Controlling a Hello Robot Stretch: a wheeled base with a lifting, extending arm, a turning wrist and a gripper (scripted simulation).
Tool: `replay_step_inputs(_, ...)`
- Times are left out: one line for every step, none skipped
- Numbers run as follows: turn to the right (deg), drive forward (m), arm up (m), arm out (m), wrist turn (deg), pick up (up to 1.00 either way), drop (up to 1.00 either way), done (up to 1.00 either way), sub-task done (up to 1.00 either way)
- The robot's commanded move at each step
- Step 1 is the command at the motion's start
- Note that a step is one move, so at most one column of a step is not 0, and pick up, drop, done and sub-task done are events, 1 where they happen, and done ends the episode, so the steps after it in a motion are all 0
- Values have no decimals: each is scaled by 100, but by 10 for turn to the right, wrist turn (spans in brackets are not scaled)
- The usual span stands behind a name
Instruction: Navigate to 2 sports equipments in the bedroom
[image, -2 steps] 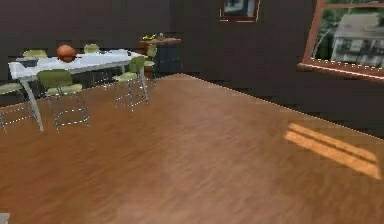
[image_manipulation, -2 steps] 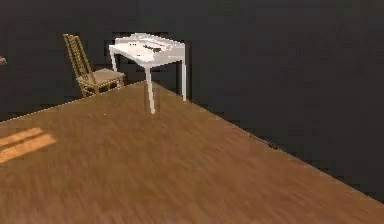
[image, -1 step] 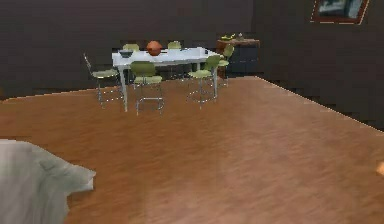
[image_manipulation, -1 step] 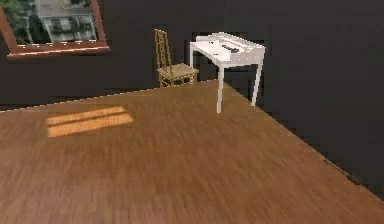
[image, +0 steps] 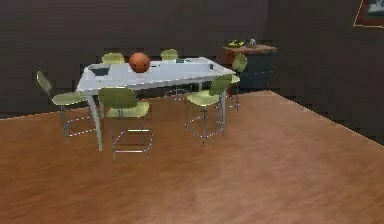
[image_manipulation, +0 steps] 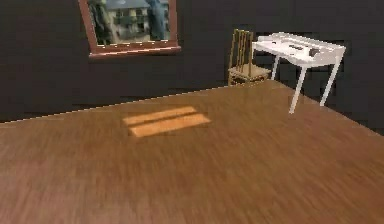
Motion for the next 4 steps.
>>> replay_step_inputs(0, 100, 0, 0, 0, 0, 0, 0, 0)
replay_step_inputs(-60, 0, 0, 0, 0, 0, 0, 0, 0)
replay_step_inputs(0, 60, 0, 0, 0, 0, 0, 0, 0)
replay_step_inputs(-270, 0, 0, 0, 0, 0, 0, 0, 0)
